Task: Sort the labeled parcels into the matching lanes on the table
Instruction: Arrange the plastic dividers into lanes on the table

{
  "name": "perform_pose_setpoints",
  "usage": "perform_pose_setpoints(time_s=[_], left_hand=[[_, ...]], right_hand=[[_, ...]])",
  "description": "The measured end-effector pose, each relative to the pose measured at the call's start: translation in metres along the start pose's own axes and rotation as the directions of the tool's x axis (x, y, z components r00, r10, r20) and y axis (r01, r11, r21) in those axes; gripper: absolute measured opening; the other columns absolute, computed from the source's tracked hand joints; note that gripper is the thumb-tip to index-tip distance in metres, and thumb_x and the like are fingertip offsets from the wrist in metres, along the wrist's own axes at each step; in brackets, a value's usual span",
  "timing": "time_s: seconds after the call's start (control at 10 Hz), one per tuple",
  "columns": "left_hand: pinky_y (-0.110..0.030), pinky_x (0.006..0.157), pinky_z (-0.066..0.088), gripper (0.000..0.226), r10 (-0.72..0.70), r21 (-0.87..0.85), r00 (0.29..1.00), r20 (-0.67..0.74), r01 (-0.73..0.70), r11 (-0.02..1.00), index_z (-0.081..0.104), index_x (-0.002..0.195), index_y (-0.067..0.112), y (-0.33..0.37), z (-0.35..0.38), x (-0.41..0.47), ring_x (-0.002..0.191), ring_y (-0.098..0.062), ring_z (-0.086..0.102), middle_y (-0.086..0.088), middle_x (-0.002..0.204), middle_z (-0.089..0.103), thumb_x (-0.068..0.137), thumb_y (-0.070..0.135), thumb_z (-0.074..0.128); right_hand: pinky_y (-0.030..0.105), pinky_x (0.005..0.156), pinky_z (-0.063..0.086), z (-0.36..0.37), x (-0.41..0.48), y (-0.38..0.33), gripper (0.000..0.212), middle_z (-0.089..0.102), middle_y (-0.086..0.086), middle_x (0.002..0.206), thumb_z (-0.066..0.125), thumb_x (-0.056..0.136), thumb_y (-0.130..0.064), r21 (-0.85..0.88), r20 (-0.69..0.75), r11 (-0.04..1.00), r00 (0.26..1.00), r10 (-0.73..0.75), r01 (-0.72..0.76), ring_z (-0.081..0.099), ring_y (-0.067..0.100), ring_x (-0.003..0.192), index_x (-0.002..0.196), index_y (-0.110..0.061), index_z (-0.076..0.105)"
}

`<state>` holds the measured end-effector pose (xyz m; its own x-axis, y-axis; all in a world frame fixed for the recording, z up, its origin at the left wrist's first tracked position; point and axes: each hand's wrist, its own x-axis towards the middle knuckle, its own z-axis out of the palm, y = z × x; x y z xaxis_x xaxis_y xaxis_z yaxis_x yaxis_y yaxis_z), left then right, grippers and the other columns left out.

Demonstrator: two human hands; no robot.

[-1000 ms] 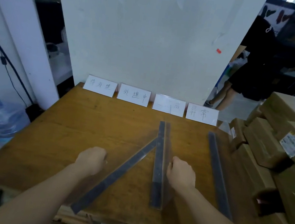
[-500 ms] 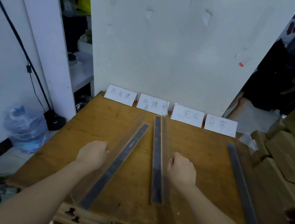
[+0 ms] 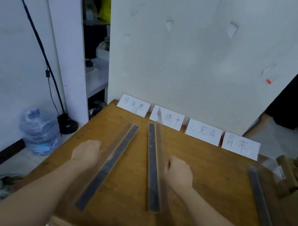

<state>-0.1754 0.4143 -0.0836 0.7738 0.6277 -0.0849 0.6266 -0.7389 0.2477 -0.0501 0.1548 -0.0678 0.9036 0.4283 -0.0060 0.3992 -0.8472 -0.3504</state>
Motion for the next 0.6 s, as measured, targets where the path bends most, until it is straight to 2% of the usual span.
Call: perform_pose_setpoints(time_s=[0.2,0.3,0.4,0.5,0.6], left_hand=[[-0.029,0.068,0.039,0.020,0.006,-0.014,1.000,-0.009,-0.006,1.000,0.047,0.078,0.019,-0.021,-0.008,0.026,0.078,-0.017,0.051,0.003,0.080,0.051,0.097,0.026,0.045],[-0.029,0.068,0.040,0.018,0.032,0.009,0.999,-0.020,-0.032,0.999,0.048,0.082,0.017,-0.041,-0.011,0.044,0.084,-0.019,0.057,-0.001,0.089,0.058,0.098,0.025,0.045],[-0.030,0.071,0.040,0.016,0.030,0.007,0.999,-0.027,-0.030,1.000,0.054,0.088,0.013,-0.057,-0.011,0.062,0.091,-0.025,0.061,-0.007,0.096,0.061,0.097,0.024,0.047],[-0.031,0.068,0.042,0.017,0.003,-0.010,0.998,-0.060,-0.004,1.000,0.061,0.096,0.011,-0.064,-0.019,0.074,0.089,-0.026,0.063,-0.007,0.096,0.065,0.094,0.024,0.050],[-0.031,0.068,0.045,0.018,0.035,-0.012,0.998,-0.052,-0.036,0.999,0.063,0.095,0.012,-0.085,-0.021,0.092,0.087,-0.025,0.063,-0.007,0.094,0.066,0.093,0.023,0.050]], right_hand=[[0.025,0.069,0.059,0.019,0.015,-0.025,0.012,0.061,-0.007,0.079,0.051,0.100,-0.028,0.000,-0.001,1.000,1.000,0.027,-0.027,0.062,0.007,0.070,0.094,-0.022,0.059],[0.023,0.066,0.058,0.028,0.019,-0.042,0.011,0.060,-0.008,0.078,0.052,0.099,-0.028,0.002,0.000,0.998,0.998,0.063,-0.063,0.062,0.006,0.069,0.093,-0.022,0.059],[0.022,0.065,0.057,0.036,0.021,-0.061,0.010,0.061,-0.009,0.078,0.055,0.098,-0.029,0.011,-0.003,0.994,0.994,0.111,-0.111,0.062,0.005,0.068,0.091,-0.023,0.059],[0.022,0.064,0.057,0.043,0.023,-0.079,0.011,0.061,-0.009,0.078,0.055,0.097,-0.029,0.017,-0.001,0.989,0.989,0.148,-0.148,0.062,0.005,0.068,0.090,-0.023,0.058],[0.023,0.063,0.058,0.050,0.024,-0.096,0.013,0.061,-0.008,0.076,0.055,0.098,-0.029,0.010,0.005,0.985,0.985,0.173,-0.173,0.062,0.005,0.067,0.087,-0.022,0.057]])
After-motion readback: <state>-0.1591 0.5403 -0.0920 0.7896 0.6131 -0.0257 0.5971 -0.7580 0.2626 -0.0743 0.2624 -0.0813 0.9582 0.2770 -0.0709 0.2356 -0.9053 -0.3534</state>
